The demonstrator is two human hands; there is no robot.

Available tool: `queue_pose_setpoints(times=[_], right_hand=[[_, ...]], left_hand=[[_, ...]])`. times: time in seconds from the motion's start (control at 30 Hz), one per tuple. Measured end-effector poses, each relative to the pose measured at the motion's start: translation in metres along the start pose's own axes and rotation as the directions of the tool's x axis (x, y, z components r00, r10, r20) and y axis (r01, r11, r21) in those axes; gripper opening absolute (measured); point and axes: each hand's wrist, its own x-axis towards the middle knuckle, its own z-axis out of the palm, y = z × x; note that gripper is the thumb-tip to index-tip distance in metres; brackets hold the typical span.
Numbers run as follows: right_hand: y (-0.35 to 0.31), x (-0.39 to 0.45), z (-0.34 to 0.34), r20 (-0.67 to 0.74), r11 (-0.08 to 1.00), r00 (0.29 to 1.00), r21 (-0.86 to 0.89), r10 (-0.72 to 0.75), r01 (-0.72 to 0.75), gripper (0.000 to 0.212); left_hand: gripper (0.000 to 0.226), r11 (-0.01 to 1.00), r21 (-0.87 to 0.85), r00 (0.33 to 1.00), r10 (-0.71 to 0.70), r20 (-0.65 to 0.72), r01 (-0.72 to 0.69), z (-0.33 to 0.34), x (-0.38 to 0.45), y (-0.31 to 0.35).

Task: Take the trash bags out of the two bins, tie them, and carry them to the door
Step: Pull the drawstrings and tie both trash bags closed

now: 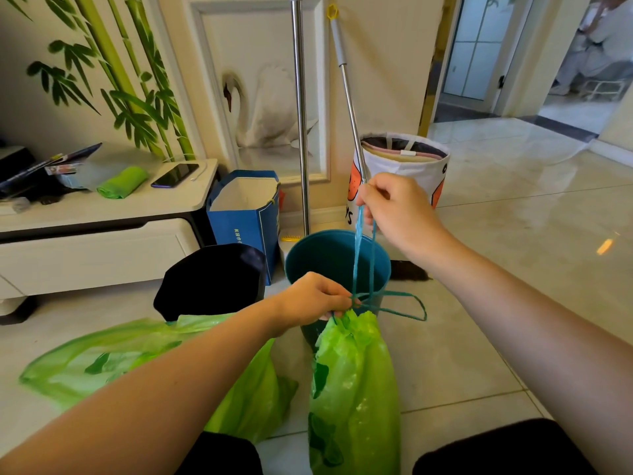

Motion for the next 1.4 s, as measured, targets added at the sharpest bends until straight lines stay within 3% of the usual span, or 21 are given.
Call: queue_pose_setpoints(times=[0.13,0.2,0.33,0.53,0.6,0.8,0.9,1.03,1.13,1.27,1.33,1.4], right_hand=[[-0.002,-0.001,0.002,-0.003,1.000,1.000,0.002,-0.015,0.015,0.024],[-0.001,-0.001,0.004,0.008,1.000,1.000,0.001,-0.020,0.020,0.023],[0.000,0.001,0.008,0.010,1.000,1.000,-0.015,-0.007,0.007,0.025],[-0.013,-0.004,0.012,0.105,0.995,0.992,0.078,-0.075,0.067,0.022],[-0.019,-0.006,0.014,0.139,0.988,0.985,0.133,-0.098,0.079,0.021],[-0.016,-0.004,0.013,0.233,0.955,0.972,0.292,-0.014,-0.056,0.021],[-0.006,0.002,0.009,0.203,0.970,0.978,0.225,0.042,-0.089,0.024],[0.023,0.008,0.008,0.157,0.978,0.966,0.006,0.206,-0.209,0.023],[0.043,-0.002,0.009,0.264,0.937,0.903,-0.171,0.340,-0.303,0.027],[0.065,-0.021,0.009,0.541,0.878,0.696,-0.360,0.471,-0.314,0.039],[0.070,-0.027,0.008,0.643,0.884,0.607,-0.362,0.467,-0.296,0.038],[0.069,-0.031,0.008,0.680,0.907,0.601,-0.309,0.421,-0.286,0.028]], left_hand=[[0.017,0.992,0.103,0.992,0.064,0.110,-0.075,0.001,-0.002,0.005],[0.027,0.988,0.118,0.989,0.082,0.126,-0.097,0.003,-0.003,0.006],[0.046,0.972,0.187,0.990,0.138,0.042,-0.143,0.012,0.003,0.000],[0.034,0.958,0.250,0.983,0.165,-0.083,-0.139,0.022,0.002,0.004],[0.043,0.957,0.252,0.978,0.176,-0.110,-0.144,0.024,0.000,0.008],[0.039,0.983,0.140,0.987,0.131,-0.093,-0.117,0.024,0.003,0.009],[0.038,0.990,0.075,0.989,0.126,-0.072,-0.121,0.023,0.002,0.005],[0.037,0.998,-0.026,0.995,0.056,-0.077,-0.058,0.019,0.001,0.003],[0.037,0.997,-0.073,0.997,-0.015,-0.072,0.010,0.014,0.002,0.001],[0.034,0.988,-0.148,0.995,-0.059,-0.084,0.046,0.008,0.005,-0.002],[0.029,0.982,-0.180,0.994,-0.080,-0.077,0.065,0.005,0.005,-0.002],[0.028,0.975,-0.206,0.993,-0.099,-0.069,0.083,0.002,0.005,-0.001]])
